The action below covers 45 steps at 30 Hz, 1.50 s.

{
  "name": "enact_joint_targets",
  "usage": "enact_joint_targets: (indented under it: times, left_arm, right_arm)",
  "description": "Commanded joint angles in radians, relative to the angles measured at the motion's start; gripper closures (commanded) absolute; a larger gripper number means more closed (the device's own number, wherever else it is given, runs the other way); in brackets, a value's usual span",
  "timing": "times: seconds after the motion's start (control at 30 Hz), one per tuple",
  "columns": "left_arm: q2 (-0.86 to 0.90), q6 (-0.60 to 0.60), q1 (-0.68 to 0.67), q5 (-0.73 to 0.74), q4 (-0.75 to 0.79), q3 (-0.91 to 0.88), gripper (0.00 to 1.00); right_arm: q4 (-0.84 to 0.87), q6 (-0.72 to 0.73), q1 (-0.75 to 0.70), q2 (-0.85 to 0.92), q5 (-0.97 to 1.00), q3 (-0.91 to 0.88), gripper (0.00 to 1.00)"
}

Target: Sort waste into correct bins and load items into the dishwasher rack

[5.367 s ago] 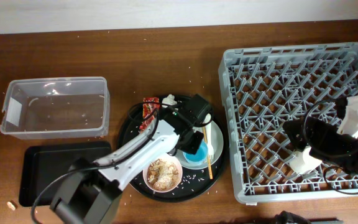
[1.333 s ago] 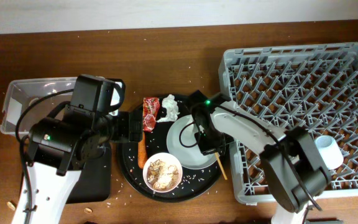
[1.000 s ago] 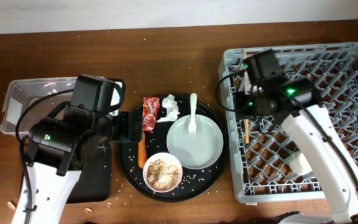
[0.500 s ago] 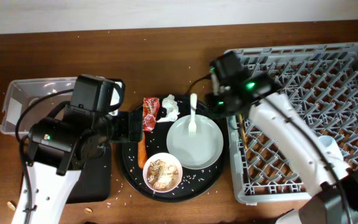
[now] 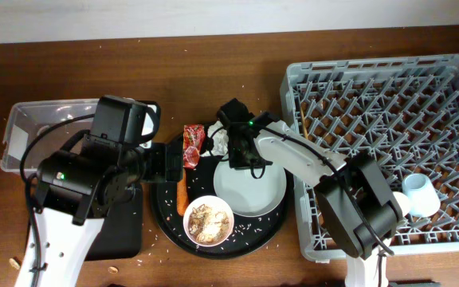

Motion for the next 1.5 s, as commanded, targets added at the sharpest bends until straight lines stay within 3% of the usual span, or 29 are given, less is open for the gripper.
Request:
enact_joint_targets:
  times: [0.0, 0.13, 0.3, 0.4, 0.47, 0.6, 0.63, 0.67, 0.7, 0.87, 1.0, 1.13, 1.23, 1.33, 1.47]
  left_arm:
    - [-0.002, -0.01, 0.003, -0.011, -0.001, 0.016, 0.01]
    - [-0.002, -0.01, 0.003, -0.011, -0.001, 0.016, 0.01]
    - [-0.002, -0.01, 0.003, -0.011, -0.001, 0.016, 0.01]
    - [-0.002, -0.01, 0.003, -0.011, -0.001, 0.016, 0.01]
    - [-0.002, -0.01, 0.003, -0.011, -0.001, 0.016, 0.01]
    - [-0.002, -0.01, 0.003, -0.011, -0.001, 0.016, 0.01]
    - [-0.002, -0.01, 0.003, -0.011, -0.001, 0.016, 0.01]
    - [-0.002, -0.01, 0.003, -0.011, -0.001, 0.016, 0.01]
    - [-0.002, -0.01, 0.003, -0.011, -0.001, 0.016, 0.01]
    - [-0.002, -0.01, 0.003, -0.011, -0.001, 0.016, 0.01]
    - [-0.002, -0.01, 0.003, -0.011, -0.001, 0.016, 0.01]
    - [-0.002, -0.01, 0.003, -0.011, -0.001, 0.016, 0.01]
    - [-0.002, -0.01, 0.003, -0.011, -0.001, 0.016, 0.01]
    - [-0.002, -0.01, 0.003, -0.011, -0.001, 0.016, 0.01]
    - [-0.002, -0.01, 0.003, -0.011, -0.001, 0.016, 0.01]
  right_arm:
    - [0.0, -0.002, -0.002, 0.004, 0.016, -0.001, 0.96]
    - [-0.063, -0.002, -0.002, -0.074, 0.028, 0.007, 0.96]
    - [-0.202, -0.003, -0.018, -0.352, 0.116, 0.013, 0.96]
    - [-0.28, -0.137, -0.117, -0.521, 0.154, 0.013, 0.96]
    - [-0.334, -0.27, -0.225, -0.516, 0.154, -0.004, 0.96]
    - [-0.319, -0.296, -0.28, -0.417, 0.154, -0.081, 0.96]
    - [-0.321, -0.296, -0.285, -0.388, 0.148, -0.085, 0.92]
    - [-0.322, -0.325, -0.275, -0.382, 0.135, -0.083, 0.57]
    - [-0.331, -0.325, -0.267, -0.396, 0.135, -0.07, 0.5]
    - [-0.364, -0.302, -0.229, -0.541, 0.014, -0.015, 0.46]
    - [-0.375, -0.22, -0.148, -0.557, -0.112, -0.039, 0.6]
    - [-0.348, 0.193, 0.006, -0.495, -0.027, -0.194, 0.61]
    - [-0.188, 0.415, 0.026, -0.476, -0.035, -0.354, 0.57]
    - [0.015, 0.481, 0.025, -0.467, -0.104, -0.512, 0.57]
    - [0.091, 0.512, 0.026, -0.429, -0.109, -0.566, 0.57]
